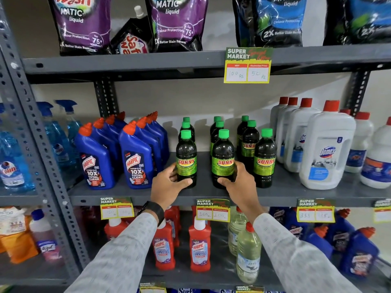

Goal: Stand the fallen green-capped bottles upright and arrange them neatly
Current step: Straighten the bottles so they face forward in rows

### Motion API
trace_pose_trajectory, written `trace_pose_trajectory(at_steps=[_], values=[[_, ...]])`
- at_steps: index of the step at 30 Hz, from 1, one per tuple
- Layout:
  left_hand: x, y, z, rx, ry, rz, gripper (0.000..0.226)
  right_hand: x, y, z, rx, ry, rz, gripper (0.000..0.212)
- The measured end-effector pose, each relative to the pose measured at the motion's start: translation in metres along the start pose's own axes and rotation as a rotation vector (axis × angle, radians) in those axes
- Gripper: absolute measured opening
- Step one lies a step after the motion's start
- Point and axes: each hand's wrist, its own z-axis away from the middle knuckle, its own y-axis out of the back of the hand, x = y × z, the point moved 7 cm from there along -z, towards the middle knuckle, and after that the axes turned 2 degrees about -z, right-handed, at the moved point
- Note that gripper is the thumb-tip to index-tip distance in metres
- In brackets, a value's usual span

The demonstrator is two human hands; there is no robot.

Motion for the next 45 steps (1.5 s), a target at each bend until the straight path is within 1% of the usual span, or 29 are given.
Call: trace_pose_trajectory(at_steps=[6,7,8,9,10,11,12,13,14,15,17,18,19,20,21,22,23,25,27,31,34,36,38,41,45], values=[[0.005,-0.001,0.004,-0.014,0.005,0.035,0.086,-0.003,-0.001,0.003,-0.016,0.021,-0.001,0.083],[0.009,0.001,0.009,0.017,0.003,0.051,0.087,-0.004,0.000,0.005,-0.026,0.035,-0.003,0.085],[0.012,0.005,0.014,0.098,-0.006,0.039,0.084,-0.006,0.002,0.007,-0.029,0.050,-0.005,0.087],[0.017,0.011,0.022,0.222,-0.038,0.002,0.076,-0.007,0.007,0.010,-0.020,0.065,-0.008,0.088],[0.025,0.015,0.032,0.357,-0.107,-0.043,0.062,-0.007,0.013,0.012,0.008,0.083,-0.010,0.085],[0.035,0.015,0.043,0.456,-0.194,-0.071,0.047,-0.009,0.023,0.014,0.059,0.107,-0.009,0.079],[0.046,0.008,0.050,0.493,-0.267,-0.079,0.035,-0.010,0.036,0.015,0.131,0.139,-0.006,0.071],[0.055,-0.004,0.053,0.471,-0.311,-0.076,0.028,-0.011,0.051,0.017,0.211,0.175,-0.003,0.063],[0.062,-0.019,0.052,0.405,-0.316,-0.063,0.028,-0.011,0.067,0.018,0.294,0.205,0.000,0.056],[0.065,-0.037,0.048,0.309,-0.270,-0.056,0.036,-0.008,0.082,0.019,0.373,0.218,0.003,0.052],[0.065,-0.073,0.036,0.091,-0.108,-0.055,0.069,0.005,0.106,0.015,0.462,0.189,0.002,0.058],[0.063,-0.087,0.030,0.005,-0.032,-0.068,0.087,0.015,0.113,0.010,0.449,0.141,-0.012,0.065],[0.060,-0.098,0.026,-0.061,0.024,-0.081,0.102,0.025,0.116,0.003,0.399,0.076,-0.038,0.074],[0.058,-0.106,0.022,-0.107,0.063,-0.067,0.113,0.034,0.117,-0.004,0.328,0.009,-0.063,0.083],[0.055,-0.111,0.017,-0.138,0.091,-0.024,0.117,0.042,0.118,-0.010,0.251,-0.040,-0.069,0.091],[0.052,-0.114,0.012,-0.159,0.110,0.036,0.116,0.047,0.117,-0.016,0.179,-0.068,-0.053,0.096],[0.050,-0.116,0.007,-0.167,0.108,0.084,0.106,0.052,0.116,-0.021,0.117,-0.081,-0.036,0.097],[0.050,-0.116,0.002,-0.153,0.071,0.114,0.084,0.059,0.112,-0.028,0.029,-0.091,-0.040,0.090],[0.050,-0.116,0.001,-0.138,0.062,0.133,0.076,0.061,0.108,-0.031,-0.006,-0.087,-0.058,0.080],[0.051,-0.119,0.003,-0.146,0.044,0.161,0.076,0.063,0.101,-0.032,-0.008,-0.054,-0.048,0.075],[0.051,-0.121,0.005,-0.146,0.039,0.165,0.075,0.064,0.100,-0.031,-0.012,-0.030,-0.039,0.079],[0.048,-0.119,0.006,-0.116,0.055,0.186,0.084,0.063,0.099,-0.029,-0.021,-0.016,-0.038,0.085],[0.046,-0.118,0.006,-0.090,0.064,0.203,0.092,0.062,0.100,-0.030,-0.020,-0.012,-0.039,0.086],[0.046,-0.117,0.007,-0.084,0.048,0.197,0.090,0.062,0.099,-0.030,-0.023,-0.005,-0.015,0.081],[0.048,-0.117,0.006,-0.091,0.035,0.191,0.087,0.063,0.100,-0.028,-0.032,0.004,0.009,0.081]])
